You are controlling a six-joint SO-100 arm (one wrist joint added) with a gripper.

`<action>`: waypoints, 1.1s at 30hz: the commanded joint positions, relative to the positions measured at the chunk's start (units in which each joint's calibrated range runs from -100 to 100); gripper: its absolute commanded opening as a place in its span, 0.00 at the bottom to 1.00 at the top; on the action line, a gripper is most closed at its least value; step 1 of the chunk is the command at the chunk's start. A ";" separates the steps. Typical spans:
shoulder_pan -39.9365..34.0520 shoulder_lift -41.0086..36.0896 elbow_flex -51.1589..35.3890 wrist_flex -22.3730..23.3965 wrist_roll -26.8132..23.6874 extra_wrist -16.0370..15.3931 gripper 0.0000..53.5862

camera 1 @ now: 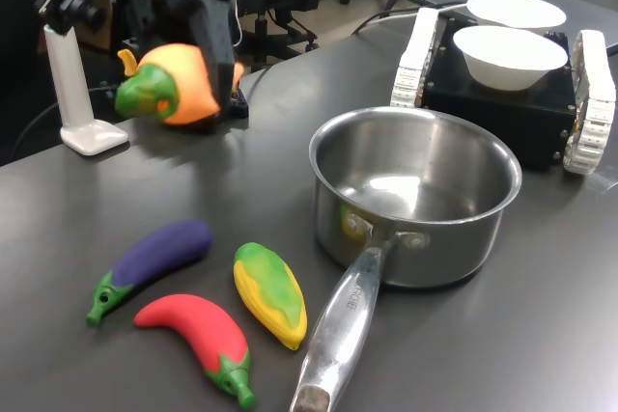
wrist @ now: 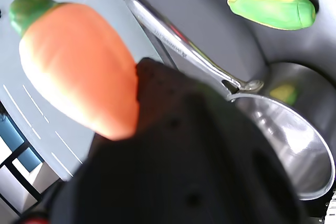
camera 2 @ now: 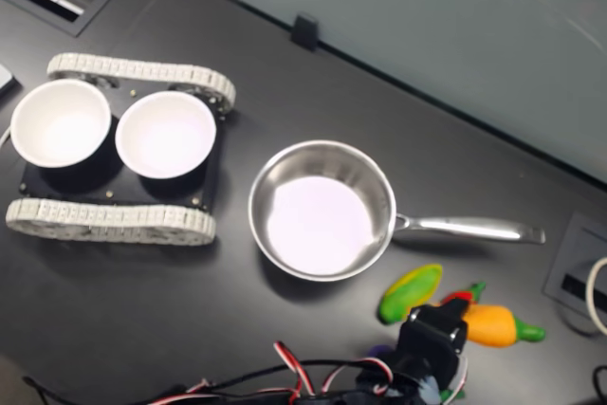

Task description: Pick up the carrot and place them in the pan

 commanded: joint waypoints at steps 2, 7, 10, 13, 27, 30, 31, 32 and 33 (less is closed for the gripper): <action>-3.89 -8.53 -0.22 -3.61 -3.57 -0.74 0.00; -6.76 -12.66 1.14 -3.69 -7.28 -0.74 0.00; -8.59 -15.28 1.69 -3.95 -9.91 -0.66 0.00; -10.89 -17.22 2.14 -3.95 -11.62 -0.66 0.00; -31.53 -23.12 6.51 -4.63 -17.09 4.55 0.00; -34.85 -23.46 7.23 -5.14 -18.46 5.65 0.00; -36.11 -23.71 7.69 -5.40 -18.95 6.32 0.00; -37.03 -23.88 8.14 -5.74 -19.44 6.74 0.00; -38.06 -23.88 8.41 -5.91 -19.49 6.82 0.00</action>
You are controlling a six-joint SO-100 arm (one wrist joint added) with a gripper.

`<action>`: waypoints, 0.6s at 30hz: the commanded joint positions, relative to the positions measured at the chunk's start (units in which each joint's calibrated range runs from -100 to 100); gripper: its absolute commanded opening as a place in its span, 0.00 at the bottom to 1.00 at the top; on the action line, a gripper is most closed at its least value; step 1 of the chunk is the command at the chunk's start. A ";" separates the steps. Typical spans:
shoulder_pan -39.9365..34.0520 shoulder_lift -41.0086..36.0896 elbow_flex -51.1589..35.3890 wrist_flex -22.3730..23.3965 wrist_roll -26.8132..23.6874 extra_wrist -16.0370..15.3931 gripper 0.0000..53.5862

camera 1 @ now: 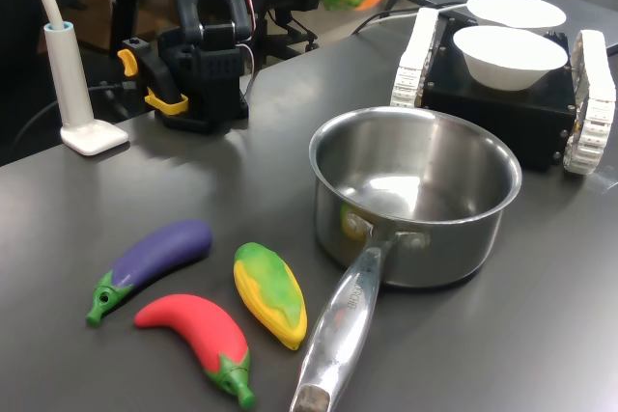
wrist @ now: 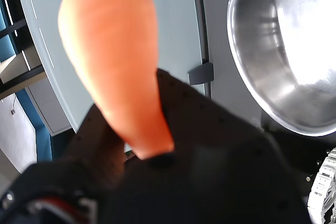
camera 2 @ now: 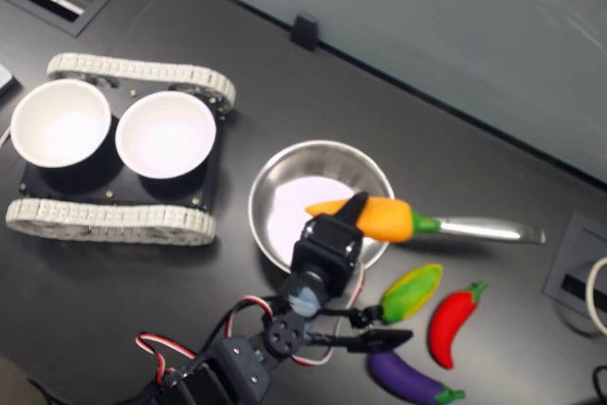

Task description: Pick up the carrot and place them in the pan

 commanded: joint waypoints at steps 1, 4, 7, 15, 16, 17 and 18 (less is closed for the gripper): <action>-5.10 -3.09 0.00 -4.30 -1.51 1.91 0.00; -8.08 -3.51 1.91 -5.49 -2.30 3.08 0.00; -10.84 -3.93 4.18 -7.03 -2.83 4.01 0.00; -15.77 -3.68 8.09 -10.44 -3.76 5.10 0.00; -16.57 -3.68 8.81 -11.03 -3.71 5.44 0.00; -17.26 -3.76 9.45 -11.46 -3.76 5.86 0.00; -17.95 -3.76 10.09 -11.80 -3.76 6.03 0.00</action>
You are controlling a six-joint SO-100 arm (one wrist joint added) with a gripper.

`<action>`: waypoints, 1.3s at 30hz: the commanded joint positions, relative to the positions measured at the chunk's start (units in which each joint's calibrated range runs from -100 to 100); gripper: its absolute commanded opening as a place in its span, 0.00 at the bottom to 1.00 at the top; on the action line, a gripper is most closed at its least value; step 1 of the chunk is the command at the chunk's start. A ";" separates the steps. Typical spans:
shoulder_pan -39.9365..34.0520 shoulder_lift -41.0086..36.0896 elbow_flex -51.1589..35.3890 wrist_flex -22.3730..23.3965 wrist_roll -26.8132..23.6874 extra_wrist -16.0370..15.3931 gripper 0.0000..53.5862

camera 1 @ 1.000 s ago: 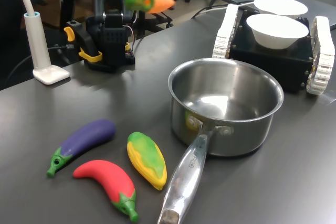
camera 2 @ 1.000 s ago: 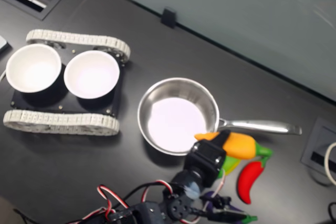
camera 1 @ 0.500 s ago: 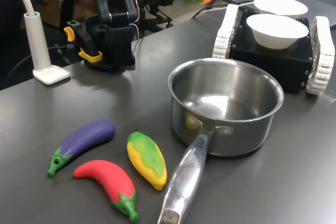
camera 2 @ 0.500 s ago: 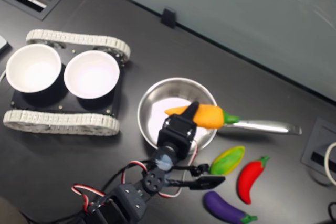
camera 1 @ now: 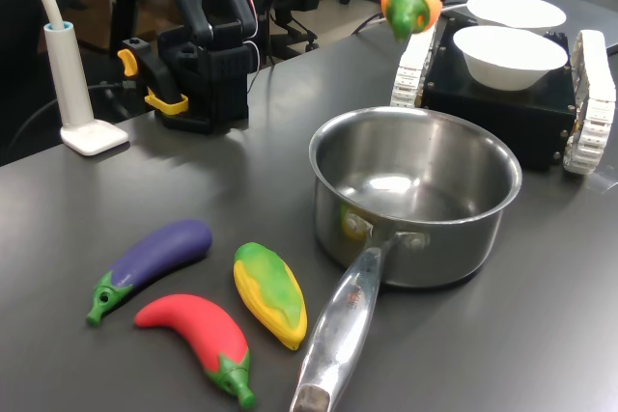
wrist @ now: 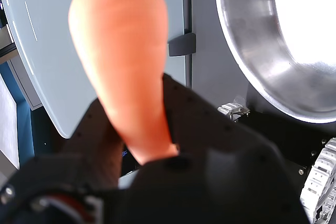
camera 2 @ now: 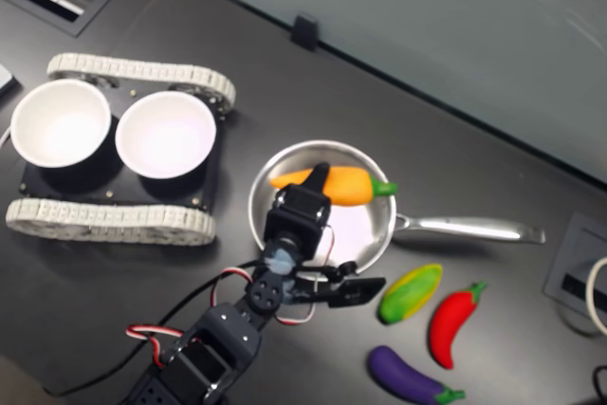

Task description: Pick up the carrot and place them in the pan

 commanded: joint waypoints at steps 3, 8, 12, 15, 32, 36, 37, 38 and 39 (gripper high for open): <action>-3.91 -2.50 1.40 -5.00 -0.49 2.01 0.00; -4.14 -2.76 5.86 -6.71 -0.29 2.10 0.00; -4.25 -3.09 9.67 -8.93 0.24 2.43 0.00; -4.83 -3.60 11.67 -10.29 0.44 3.78 0.00; -4.94 -3.18 16.94 -13.36 0.39 4.54 0.00; -4.02 -3.51 17.67 -13.02 0.49 4.54 0.00; -3.68 -3.60 18.12 -13.02 0.54 4.54 0.00; -3.45 -3.60 18.67 -13.02 0.59 4.54 0.00; -3.22 -3.60 19.12 -13.10 0.68 4.54 0.00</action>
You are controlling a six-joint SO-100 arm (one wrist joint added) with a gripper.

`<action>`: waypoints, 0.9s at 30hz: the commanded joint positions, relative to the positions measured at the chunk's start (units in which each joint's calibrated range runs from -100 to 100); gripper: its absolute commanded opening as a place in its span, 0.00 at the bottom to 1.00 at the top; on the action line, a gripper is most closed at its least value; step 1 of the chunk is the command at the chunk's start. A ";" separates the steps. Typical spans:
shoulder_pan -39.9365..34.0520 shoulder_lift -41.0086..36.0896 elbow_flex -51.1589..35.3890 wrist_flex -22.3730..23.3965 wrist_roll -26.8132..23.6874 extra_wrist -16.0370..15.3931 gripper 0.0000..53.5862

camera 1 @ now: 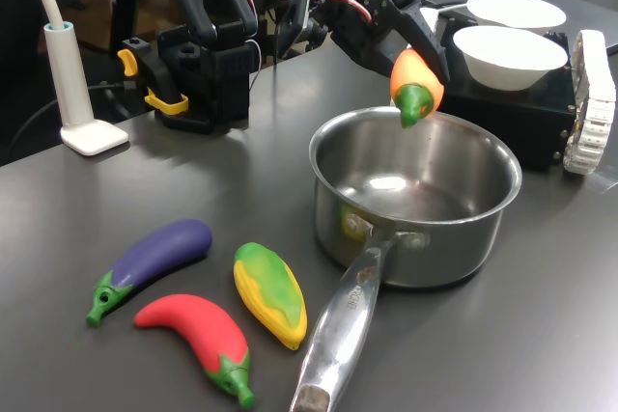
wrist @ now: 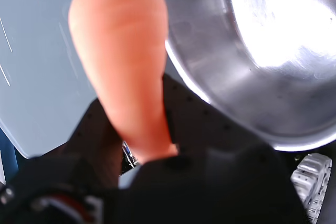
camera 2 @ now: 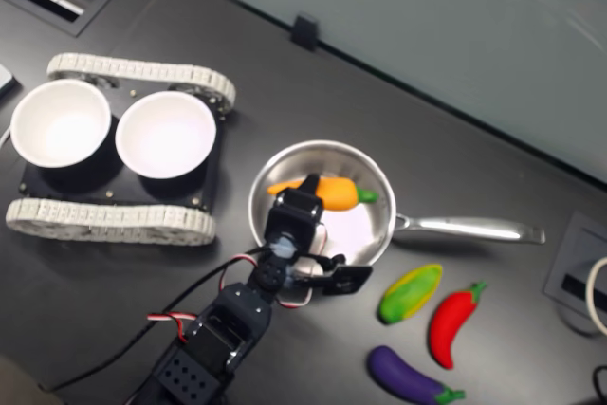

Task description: Pick up the carrot and place them in the pan

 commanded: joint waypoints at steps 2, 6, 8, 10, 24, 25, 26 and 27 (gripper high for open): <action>1.96 -2.93 0.75 -3.50 0.83 0.86 0.00; 1.61 -3.09 1.75 -3.84 0.93 0.86 0.00; 1.27 -3.26 2.48 -4.10 1.12 0.86 0.01; 1.27 -3.43 2.94 -4.35 1.03 0.86 0.04; 1.61 -4.11 2.94 -3.08 0.78 0.86 0.36; 1.04 -4.19 2.94 -2.82 1.12 0.86 0.38; 0.46 -4.36 2.84 -2.14 1.47 0.86 0.40; 0.24 -4.44 2.57 -1.63 1.17 0.86 0.43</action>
